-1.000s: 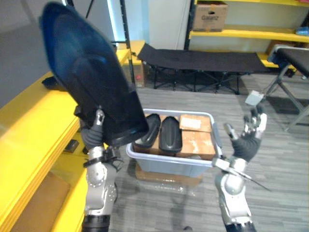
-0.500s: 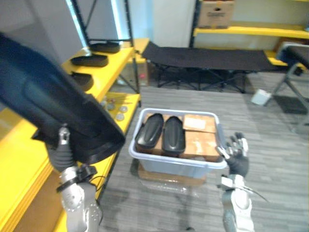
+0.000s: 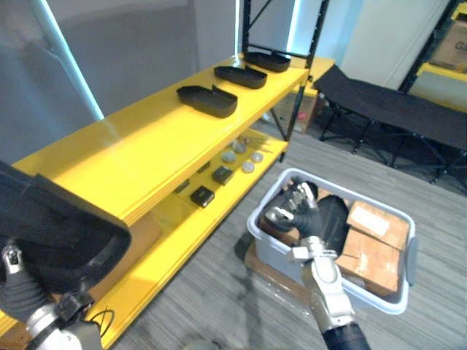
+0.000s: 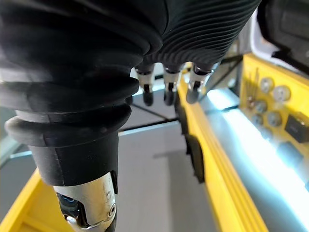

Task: Walk over and take plastic housings, then place them on the shelf

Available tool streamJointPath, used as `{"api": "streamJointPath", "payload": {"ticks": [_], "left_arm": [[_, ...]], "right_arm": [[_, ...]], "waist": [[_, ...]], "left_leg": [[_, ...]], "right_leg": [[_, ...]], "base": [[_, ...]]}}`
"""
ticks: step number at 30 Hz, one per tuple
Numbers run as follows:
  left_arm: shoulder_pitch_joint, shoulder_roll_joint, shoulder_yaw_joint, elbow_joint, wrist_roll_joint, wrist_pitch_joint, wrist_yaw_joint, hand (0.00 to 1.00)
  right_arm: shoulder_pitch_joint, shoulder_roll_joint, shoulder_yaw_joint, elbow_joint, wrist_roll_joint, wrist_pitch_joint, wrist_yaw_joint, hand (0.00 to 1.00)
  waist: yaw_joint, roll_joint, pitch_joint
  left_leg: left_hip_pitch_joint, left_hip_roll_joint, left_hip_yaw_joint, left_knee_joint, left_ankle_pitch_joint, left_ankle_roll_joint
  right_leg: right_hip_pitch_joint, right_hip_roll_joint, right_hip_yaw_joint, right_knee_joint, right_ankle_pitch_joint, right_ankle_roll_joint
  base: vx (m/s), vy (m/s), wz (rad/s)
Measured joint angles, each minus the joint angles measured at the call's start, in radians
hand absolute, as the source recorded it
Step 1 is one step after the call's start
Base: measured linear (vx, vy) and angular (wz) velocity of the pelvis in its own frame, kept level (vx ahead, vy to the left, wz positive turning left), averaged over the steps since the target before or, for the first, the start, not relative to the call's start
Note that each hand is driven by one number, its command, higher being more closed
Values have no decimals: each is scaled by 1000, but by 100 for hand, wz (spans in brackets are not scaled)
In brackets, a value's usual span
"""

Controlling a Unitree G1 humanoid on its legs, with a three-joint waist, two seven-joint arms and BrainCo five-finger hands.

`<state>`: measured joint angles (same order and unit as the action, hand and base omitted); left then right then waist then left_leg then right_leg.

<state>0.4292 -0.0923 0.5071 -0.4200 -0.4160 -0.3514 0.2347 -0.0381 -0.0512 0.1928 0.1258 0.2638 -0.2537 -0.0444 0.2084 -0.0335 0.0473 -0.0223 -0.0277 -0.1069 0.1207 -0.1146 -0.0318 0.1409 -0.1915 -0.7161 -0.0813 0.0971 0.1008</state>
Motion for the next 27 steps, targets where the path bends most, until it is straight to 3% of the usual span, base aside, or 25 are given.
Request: {"api": "streamJointPath", "payload": {"ticks": [2, 4, 7, 10, 11, 13, 15, 17, 19, 23, 26, 27], "left_arm": [[-18, -1, -6, -3, 2, 0, -31, 100], [-37, 3, -17, -7, 4, -11, -62, 100], [-36, 5, -13, -55, 24, -20, -64, 100], [-59, 27, -30, -100, 67, -41, -109, 100], [-86, 65, -51, -102, 74, -47, -129, 100], [-124, 132, -73, -101, 73, -49, -158, 100], [-165, 180, -105, -89, 72, -49, -176, 100], [-176, 184, -127, -63, 72, -43, -176, 100], [-161, 180, -139, -47, 72, -38, -176, 100], [-141, 139, -165, -40, 72, -36, -178, 100], [-111, 114, -215, -39, 73, -37, -180, 100], [-103, 109, -217, -39, 74, -37, -181, 100]], "right_arm": [[10, -4, 14, 0, -2, 18, -1, 0], [24, -22, 17, 0, -9, 18, -4, 0], [25, -44, 17, 0, -67, 18, -12, 0], [34, -54, 10, 0, -63, 13, -7, 0], [44, -62, 4, 0, -64, 11, 0, 0], [54, -63, 2, 0, -72, -10, 13, 0], [64, -60, -9, -4, -74, -49, 57, 0], [60, -60, -16, -12, -74, -58, 87, 0], [55, -67, -15, -28, -87, -68, 109, 0], [56, -94, -13, -38, -95, -70, 140, 0], [81, -106, -16, -40, -93, -70, 160, 0], [87, -108, -16, -40, -92, -70, 166, 0]], "waist": [[-9, 8, 5], [-20, 12, 8], [-2, 29, 25], [-12, 45, 33], [-28, 44, 35], [-40, 25, 38], [-47, -14, 46], [-53, -33, 47], [-52, -21, 57], [-57, 33, 94], [-75, 42, 99], [-83, 47, 100]], "left_leg": [[-20, 19, 38, 27, -35, 20], [-42, 49, 111, 22, -9, 13], [-48, 34, 101, 17, 13, 3], [-46, 11, 58, -8, 35, 16], [-46, 3, 25, -14, 49, 17], [-44, -6, -11, -12, 64, 18], [-52, -26, -43, 0, 68, 17], [-73, -34, -45, 29, 67, 17], [-82, -23, -38, 40, 65, 10], [-79, 16, -12, 63, 61, -22], [-79, 26, 18, 45, 67, -40], [-79, 37, 48, 41, 59, -34]], "right_leg": [[24, 2, -55, 0, -10, 3], [40, -4, -111, 2, -19, 6], [39, -25, -133, 39, -30, 15], [33, -62, -89, 115, -48, -10], [31, -78, -23, 164, -60, -29], [13, -98, 68, 238, -92, -53], [18, -109, 147, 262, -140, -47], [41, -102, 147, 223, -143, -28], [48, -84, 147, 194, -140, -19], [62, -48, 150, 172, -153, 4], [75, -52, 147, 171, -197, 51], [76, -49, 143, 174, -202, 50]], "base": [[-41, -21, 57], [-28, -2, 93], [16, 100, 47], [51, 158, 60], [92, 211, 95], [127, 163, 86], [102, 22, 53], [37, -74, 24], [-22, -96, -5], [-96, -70, -20], [-146, -72, 3], [-177, -48, 16]]}}
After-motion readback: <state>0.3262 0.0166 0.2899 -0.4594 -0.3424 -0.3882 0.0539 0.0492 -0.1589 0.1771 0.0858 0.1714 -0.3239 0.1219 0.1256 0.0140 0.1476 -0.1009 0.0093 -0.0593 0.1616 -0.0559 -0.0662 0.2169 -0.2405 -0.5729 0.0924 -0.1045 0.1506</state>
